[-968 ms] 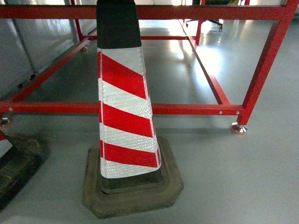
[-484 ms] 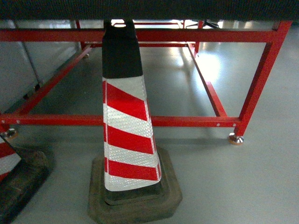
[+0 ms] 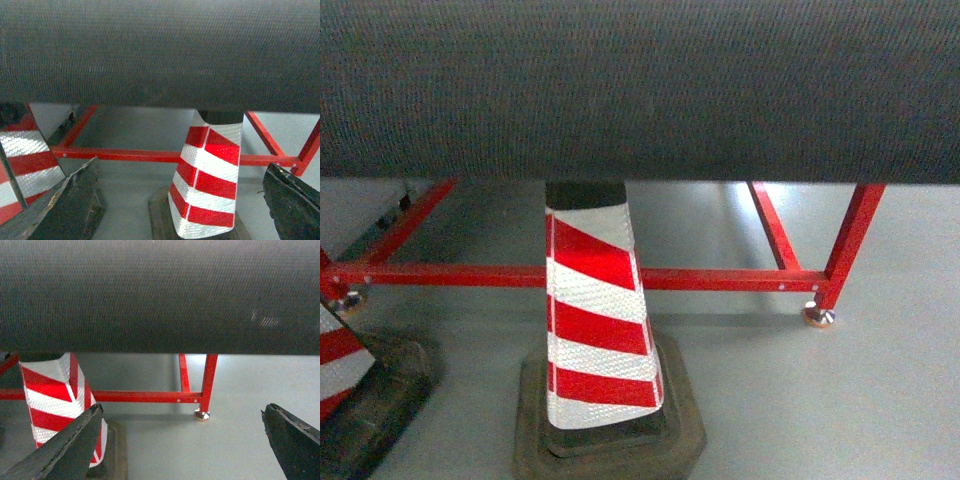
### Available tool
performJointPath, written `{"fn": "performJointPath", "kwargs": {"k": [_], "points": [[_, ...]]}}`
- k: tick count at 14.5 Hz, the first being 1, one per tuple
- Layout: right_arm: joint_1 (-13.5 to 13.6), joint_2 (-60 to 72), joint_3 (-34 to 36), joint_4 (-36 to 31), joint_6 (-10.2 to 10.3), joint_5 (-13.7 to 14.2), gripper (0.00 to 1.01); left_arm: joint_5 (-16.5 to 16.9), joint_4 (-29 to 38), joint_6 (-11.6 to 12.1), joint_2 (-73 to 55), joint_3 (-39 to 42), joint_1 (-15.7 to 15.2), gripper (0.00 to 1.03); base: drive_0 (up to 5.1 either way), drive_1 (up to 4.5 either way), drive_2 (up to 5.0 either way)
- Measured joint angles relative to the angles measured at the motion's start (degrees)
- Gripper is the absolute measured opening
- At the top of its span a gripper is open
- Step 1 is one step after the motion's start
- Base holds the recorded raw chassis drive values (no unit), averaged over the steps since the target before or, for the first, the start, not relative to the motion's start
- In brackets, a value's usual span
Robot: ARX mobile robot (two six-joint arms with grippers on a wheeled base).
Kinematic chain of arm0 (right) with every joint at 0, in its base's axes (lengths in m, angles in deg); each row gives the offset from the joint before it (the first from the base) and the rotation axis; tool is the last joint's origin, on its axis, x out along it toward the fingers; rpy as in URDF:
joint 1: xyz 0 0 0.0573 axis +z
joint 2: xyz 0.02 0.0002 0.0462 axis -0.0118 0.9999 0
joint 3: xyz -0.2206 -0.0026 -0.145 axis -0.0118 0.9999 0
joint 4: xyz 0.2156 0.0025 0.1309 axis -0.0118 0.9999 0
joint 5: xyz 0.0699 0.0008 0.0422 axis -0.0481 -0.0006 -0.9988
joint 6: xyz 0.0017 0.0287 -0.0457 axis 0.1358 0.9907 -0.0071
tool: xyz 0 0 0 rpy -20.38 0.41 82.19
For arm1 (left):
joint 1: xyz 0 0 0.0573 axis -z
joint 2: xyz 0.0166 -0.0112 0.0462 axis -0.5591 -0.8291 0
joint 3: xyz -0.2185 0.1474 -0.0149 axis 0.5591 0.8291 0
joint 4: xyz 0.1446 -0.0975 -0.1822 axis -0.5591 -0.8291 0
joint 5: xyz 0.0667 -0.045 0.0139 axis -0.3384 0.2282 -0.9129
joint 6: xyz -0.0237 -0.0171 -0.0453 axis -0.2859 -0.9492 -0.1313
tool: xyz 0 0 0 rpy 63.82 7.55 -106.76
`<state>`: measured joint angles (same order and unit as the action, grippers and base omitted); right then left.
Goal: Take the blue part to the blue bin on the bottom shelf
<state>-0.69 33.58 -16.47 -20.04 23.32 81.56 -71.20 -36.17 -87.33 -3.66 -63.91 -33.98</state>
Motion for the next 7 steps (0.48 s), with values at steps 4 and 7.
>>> {"fn": "performJointPath", "kwargs": {"k": [4,7], "points": [[0.0,0.0,0.0,0.0,-0.07,-0.04,0.98,-0.07,-0.02,-0.04,0.0,0.0,0.0,0.98,0.0,0.0,0.0],[0.0,0.0,0.0,0.09,0.02,-0.02,0.98,-0.04,-0.02,-0.02,0.0,0.0,0.0,0.98,0.0,0.0,0.0]]}}
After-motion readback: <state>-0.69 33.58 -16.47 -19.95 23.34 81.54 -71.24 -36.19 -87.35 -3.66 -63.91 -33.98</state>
